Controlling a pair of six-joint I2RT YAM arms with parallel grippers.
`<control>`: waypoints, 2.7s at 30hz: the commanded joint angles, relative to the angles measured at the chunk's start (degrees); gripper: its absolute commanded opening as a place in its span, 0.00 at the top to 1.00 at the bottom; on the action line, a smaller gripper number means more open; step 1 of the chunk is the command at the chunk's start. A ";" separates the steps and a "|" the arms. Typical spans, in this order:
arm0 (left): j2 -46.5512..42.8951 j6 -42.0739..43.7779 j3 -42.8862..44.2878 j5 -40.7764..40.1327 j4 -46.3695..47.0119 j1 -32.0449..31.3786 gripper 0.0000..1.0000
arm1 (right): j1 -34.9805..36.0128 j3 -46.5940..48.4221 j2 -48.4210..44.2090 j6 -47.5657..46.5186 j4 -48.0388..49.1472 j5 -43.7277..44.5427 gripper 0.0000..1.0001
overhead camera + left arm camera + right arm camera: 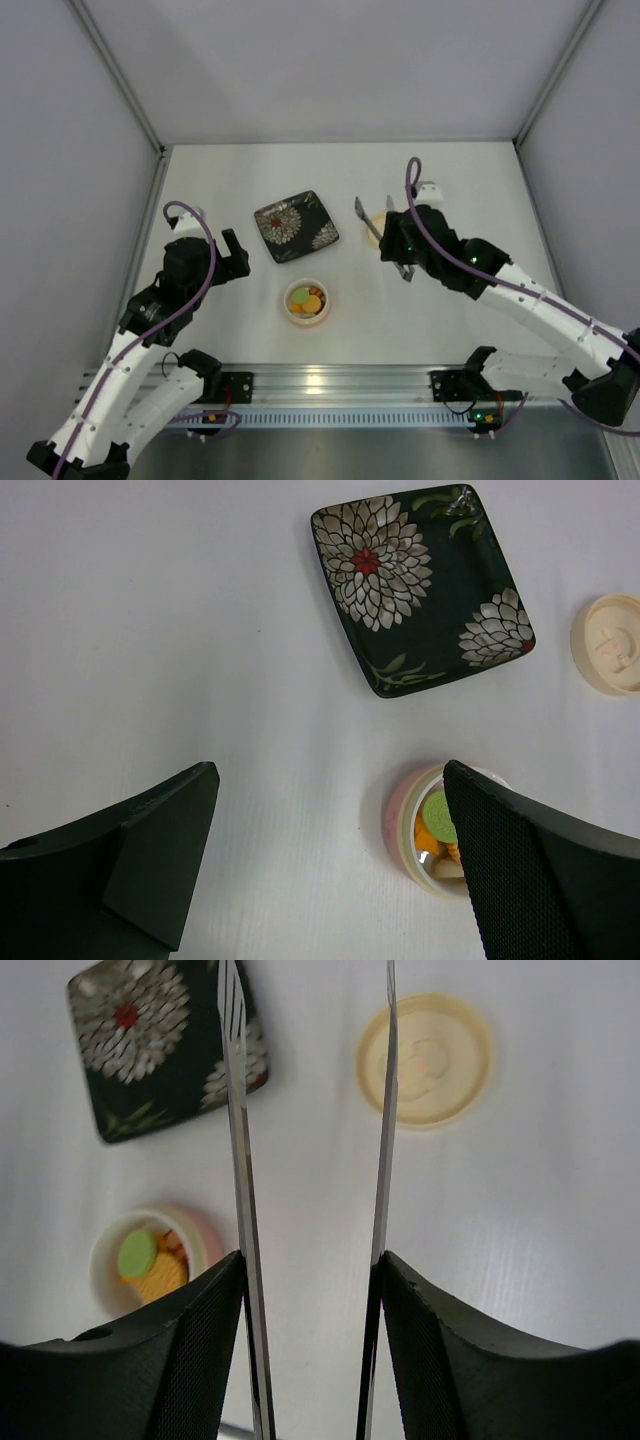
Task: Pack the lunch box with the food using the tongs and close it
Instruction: Place the clamp at the center of the board, then pick up the box lid from the center of the board.
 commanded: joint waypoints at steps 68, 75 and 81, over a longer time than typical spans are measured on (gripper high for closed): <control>0.04 -0.12 -0.28 -0.90 0.32 -0.41 0.01 | -31.51 5.26 38.41 -3.50 18.00 -10.89 0.63; 0.39 -0.20 -0.28 -1.08 0.23 -0.50 0.01 | -31.60 5.44 40.88 -3.59 19.05 -11.33 0.67; 0.39 -0.29 -0.28 -1.17 0.23 -0.50 0.01 | -31.60 5.26 41.85 -3.59 19.40 -11.85 0.73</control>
